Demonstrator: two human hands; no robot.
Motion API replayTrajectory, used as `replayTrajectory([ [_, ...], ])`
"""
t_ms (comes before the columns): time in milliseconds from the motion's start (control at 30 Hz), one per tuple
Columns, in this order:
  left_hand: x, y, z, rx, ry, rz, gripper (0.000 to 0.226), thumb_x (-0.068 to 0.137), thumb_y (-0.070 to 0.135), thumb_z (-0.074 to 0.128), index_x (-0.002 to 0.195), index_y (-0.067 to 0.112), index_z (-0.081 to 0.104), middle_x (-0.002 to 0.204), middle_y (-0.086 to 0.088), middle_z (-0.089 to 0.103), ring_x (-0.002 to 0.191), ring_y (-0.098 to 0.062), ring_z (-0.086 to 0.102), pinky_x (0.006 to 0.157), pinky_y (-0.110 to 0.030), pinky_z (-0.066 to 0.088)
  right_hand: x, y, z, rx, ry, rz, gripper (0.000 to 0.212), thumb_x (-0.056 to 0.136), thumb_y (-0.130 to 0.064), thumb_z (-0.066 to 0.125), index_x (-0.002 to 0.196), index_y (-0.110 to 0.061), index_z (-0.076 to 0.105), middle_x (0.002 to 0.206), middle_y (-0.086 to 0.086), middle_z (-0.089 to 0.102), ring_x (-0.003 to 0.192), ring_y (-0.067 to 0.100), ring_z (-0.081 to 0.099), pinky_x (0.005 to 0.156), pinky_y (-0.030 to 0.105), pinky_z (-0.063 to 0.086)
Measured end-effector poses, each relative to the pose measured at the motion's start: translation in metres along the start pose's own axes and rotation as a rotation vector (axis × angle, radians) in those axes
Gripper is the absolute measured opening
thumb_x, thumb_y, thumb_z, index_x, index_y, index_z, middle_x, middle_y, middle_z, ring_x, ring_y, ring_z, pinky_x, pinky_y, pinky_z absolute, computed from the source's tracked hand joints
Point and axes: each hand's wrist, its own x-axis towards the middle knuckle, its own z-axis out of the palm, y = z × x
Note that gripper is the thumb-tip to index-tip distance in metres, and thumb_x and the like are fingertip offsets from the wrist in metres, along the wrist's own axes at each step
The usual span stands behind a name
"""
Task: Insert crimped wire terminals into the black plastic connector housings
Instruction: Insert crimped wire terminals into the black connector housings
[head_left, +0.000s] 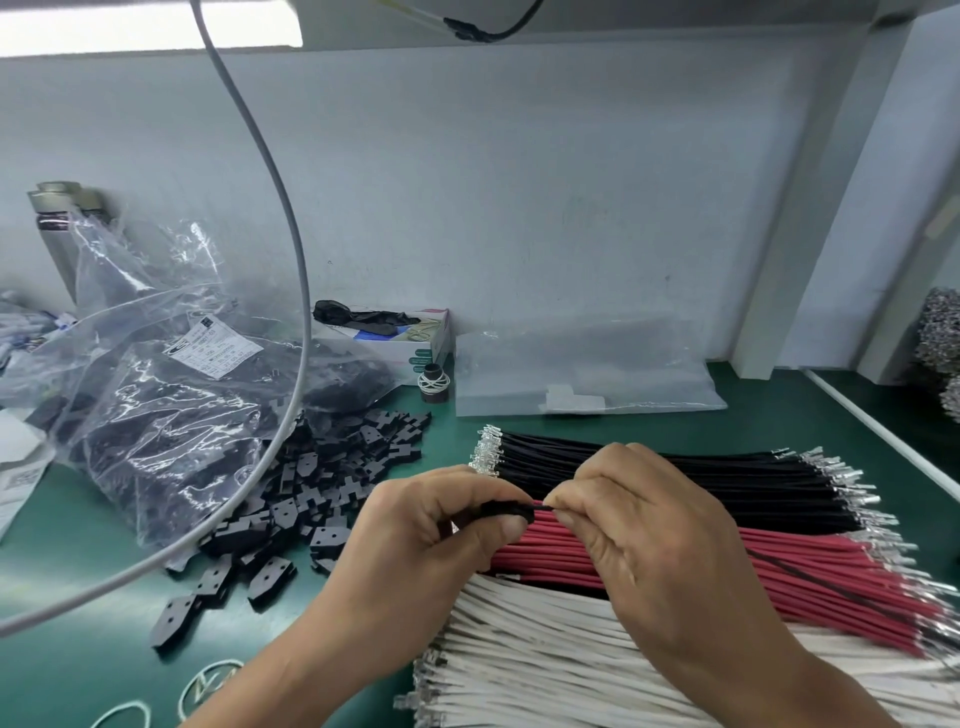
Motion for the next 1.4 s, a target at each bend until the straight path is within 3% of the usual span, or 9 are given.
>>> replayTrajectory([
  [133,0.0,0.0,0.002,0.019,0.002,0.008,0.024,0.089,0.013,0.078,0.094,0.036,0.08,0.073,0.014,0.07,0.064,-0.004,0.062,0.062,-0.012,0.046,0.0,0.0,0.001,-0.039,-0.002,-0.014,0.018,0.098,-0.021,0.057,0.091,-0.013,0.072,0.086,-0.005,0.058,0.075,0.016,0.055,0.057,0.034,0.05],
  [233,0.003,-0.002,0.004,-0.057,0.063,-0.018,0.02,0.088,0.029,0.079,0.103,0.042,0.078,0.074,0.007,0.072,0.061,-0.004,0.061,0.06,-0.019,0.051,0.006,0.005,-0.006,-0.191,0.088,-0.029,0.012,0.096,-0.019,0.066,0.09,-0.014,0.074,0.086,-0.004,0.062,0.077,0.018,0.058,0.059,0.035,0.051],
  [333,0.009,-0.009,0.001,-0.191,0.215,-0.067,0.031,0.087,0.016,0.075,0.108,0.039,0.077,0.074,-0.003,0.075,0.057,-0.009,0.061,0.055,-0.024,0.052,0.008,0.006,-0.01,-0.223,0.165,-0.027,0.005,0.092,-0.016,0.071,0.09,-0.014,0.076,0.093,0.0,0.065,0.084,0.021,0.058,0.066,0.034,0.05],
  [433,0.011,-0.014,-0.005,-0.285,0.284,-0.128,0.03,0.088,0.006,0.074,0.099,0.033,0.081,0.075,-0.01,0.076,0.053,-0.011,0.058,0.051,-0.018,0.048,0.005,-0.002,0.0,-0.178,-0.087,0.008,0.013,0.079,-0.021,0.087,0.084,-0.023,0.075,0.081,-0.011,0.064,0.075,0.015,0.059,0.056,0.032,0.052],
  [533,0.011,-0.017,-0.007,-0.343,0.263,-0.162,0.02,0.082,0.021,0.075,0.097,0.032,0.082,0.076,-0.011,0.076,0.052,-0.01,0.058,0.049,-0.015,0.045,0.005,-0.004,0.007,-0.064,-0.301,0.16,0.02,0.07,-0.032,0.091,0.084,-0.033,0.077,0.077,-0.019,0.059,0.074,0.007,0.057,0.057,0.025,0.051],
  [700,0.013,-0.022,-0.007,-0.399,0.278,-0.187,0.021,0.076,0.031,0.076,0.096,0.029,0.082,0.075,-0.012,0.076,0.053,-0.011,0.06,0.049,-0.016,0.046,0.005,-0.001,0.008,-0.019,-0.345,0.234,0.018,0.076,-0.03,0.086,0.075,-0.034,0.069,0.077,-0.021,0.055,0.078,0.0,0.05,0.06,0.008,0.033],
  [867,0.011,-0.027,-0.008,-0.419,0.252,-0.183,0.024,0.076,0.034,0.078,0.099,0.027,0.082,0.078,-0.014,0.076,0.055,-0.015,0.06,0.05,-0.019,0.048,0.005,0.002,0.01,0.056,-0.376,0.284,0.012,0.092,-0.047,0.066,0.102,-0.041,0.066,0.094,-0.024,0.054,0.097,-0.003,0.044,0.078,0.012,0.036],
  [1167,0.012,-0.03,-0.009,-0.439,0.248,-0.188,0.024,0.076,0.033,0.078,0.099,0.026,0.083,0.078,-0.014,0.076,0.055,-0.015,0.059,0.051,-0.02,0.048,0.005,0.006,-0.006,0.026,-0.348,0.358,0.005,0.092,-0.032,0.07,0.091,-0.036,0.069,0.09,-0.025,0.06,0.095,-0.003,0.056,0.078,0.017,0.047],
  [1400,0.01,-0.029,-0.009,-0.443,0.211,-0.19,0.032,0.074,0.041,0.079,0.102,0.026,0.082,0.08,-0.014,0.077,0.057,-0.016,0.062,0.055,-0.021,0.05,0.002,0.01,-0.014,0.013,-0.221,0.279,0.033,0.075,-0.001,0.085,0.087,-0.031,0.08,0.084,-0.024,0.07,0.079,-0.001,0.067,0.066,0.029,0.059],
])
